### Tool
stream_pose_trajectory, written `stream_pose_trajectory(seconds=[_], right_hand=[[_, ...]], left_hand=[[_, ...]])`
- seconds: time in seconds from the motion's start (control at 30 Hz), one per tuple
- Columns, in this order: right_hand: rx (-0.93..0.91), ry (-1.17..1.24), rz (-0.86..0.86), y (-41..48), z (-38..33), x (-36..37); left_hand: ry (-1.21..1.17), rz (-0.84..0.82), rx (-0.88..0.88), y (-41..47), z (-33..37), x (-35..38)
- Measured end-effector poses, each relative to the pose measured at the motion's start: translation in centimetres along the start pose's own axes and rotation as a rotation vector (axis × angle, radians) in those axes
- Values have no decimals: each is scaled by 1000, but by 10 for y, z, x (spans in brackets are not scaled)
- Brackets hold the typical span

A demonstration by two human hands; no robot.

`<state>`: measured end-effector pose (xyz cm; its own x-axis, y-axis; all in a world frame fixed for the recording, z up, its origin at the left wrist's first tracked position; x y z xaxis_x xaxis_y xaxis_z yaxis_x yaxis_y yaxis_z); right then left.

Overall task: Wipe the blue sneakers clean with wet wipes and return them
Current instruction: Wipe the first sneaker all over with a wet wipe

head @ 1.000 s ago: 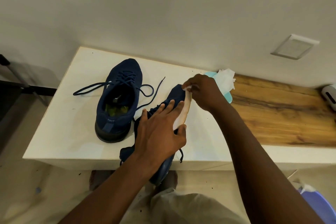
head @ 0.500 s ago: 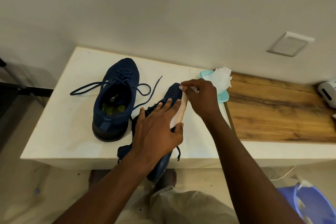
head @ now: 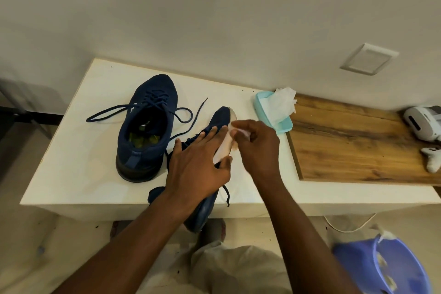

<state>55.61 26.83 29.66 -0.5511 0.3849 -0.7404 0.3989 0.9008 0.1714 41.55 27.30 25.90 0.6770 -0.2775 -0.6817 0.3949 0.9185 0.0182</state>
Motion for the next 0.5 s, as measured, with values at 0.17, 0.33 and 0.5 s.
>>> stream_pose_trajectory(seconds=[0.17, 0.33, 0.5], right_hand=[[30, -51, -45, 54, -6, 10], [-48, -84, -26, -9, -4, 2], [-77, -72, -50, -35, -2, 1]], left_hand=[[-2, -5, -24, 0, 0, 1], [-51, 2, -71, 1, -2, -2], [-45, -25, -71, 1, -5, -4]])
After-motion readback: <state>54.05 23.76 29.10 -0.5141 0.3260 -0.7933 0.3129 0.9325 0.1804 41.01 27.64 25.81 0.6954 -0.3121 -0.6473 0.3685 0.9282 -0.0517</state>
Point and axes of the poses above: each hand's wrist, its own y-axis towards the middle knuckle, its own x-axis out of the palm, z = x × y, the point moved 6 cm from there along y, towards the middle knuckle, and after that the axes turned 10 degrees about -y, right-handed, at the moved point
